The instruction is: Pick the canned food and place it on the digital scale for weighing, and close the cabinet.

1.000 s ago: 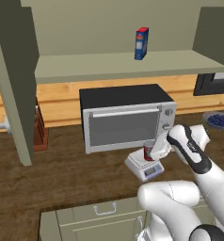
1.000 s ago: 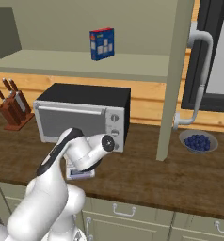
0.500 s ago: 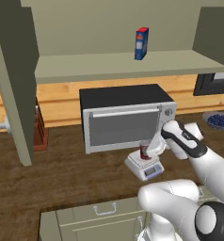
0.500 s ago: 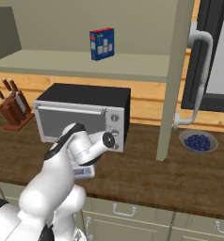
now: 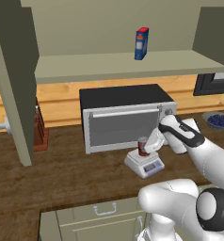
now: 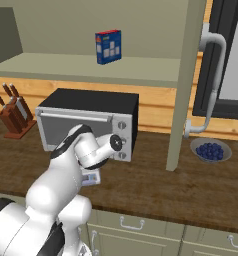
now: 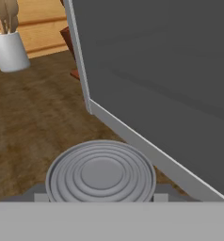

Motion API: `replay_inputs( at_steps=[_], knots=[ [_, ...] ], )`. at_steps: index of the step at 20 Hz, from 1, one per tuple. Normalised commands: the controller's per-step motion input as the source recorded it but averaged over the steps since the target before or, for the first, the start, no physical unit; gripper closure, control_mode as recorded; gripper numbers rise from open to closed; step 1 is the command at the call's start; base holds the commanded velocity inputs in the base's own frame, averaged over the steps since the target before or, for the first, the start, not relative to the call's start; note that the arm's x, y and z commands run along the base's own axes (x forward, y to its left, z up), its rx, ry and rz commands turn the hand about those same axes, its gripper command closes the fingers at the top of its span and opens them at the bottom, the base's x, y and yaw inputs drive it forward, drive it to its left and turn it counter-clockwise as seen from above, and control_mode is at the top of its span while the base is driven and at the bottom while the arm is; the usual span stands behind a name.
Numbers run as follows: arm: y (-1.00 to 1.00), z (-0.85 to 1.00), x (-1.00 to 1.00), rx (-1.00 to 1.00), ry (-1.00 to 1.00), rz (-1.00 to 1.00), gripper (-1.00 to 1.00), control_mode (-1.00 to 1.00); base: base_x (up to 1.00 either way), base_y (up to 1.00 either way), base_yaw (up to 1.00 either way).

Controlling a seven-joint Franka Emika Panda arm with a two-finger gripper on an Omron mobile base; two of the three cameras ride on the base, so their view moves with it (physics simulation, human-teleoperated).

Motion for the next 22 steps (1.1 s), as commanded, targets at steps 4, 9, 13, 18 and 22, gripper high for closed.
replay_inputs(
  at_steps=[4,9,13,18,22],
  knots=[
    [0.00,-0.14,-0.20,0.00,-0.01,0.00,-1.00,-1.00,0.00,0.00,0.00],
    [0.00,-0.05,-0.14,0.00,0.00,0.00,-1.00,-1.00,0.00,0.00,0.00],
    [-0.03,0.00,0.00,0.00,0.00,0.00,-1.00,-1.00,0.00,0.00,0.00],
    [-0.03,0.00,0.00,0.00,-0.12,0.00,-1.00,-1.00,0.00,0.00,0.00],
    [0.00,0.14,0.00,0.00,-0.16,0.00,-1.00,-1.00,0.00,0.00,0.00]
  ],
)
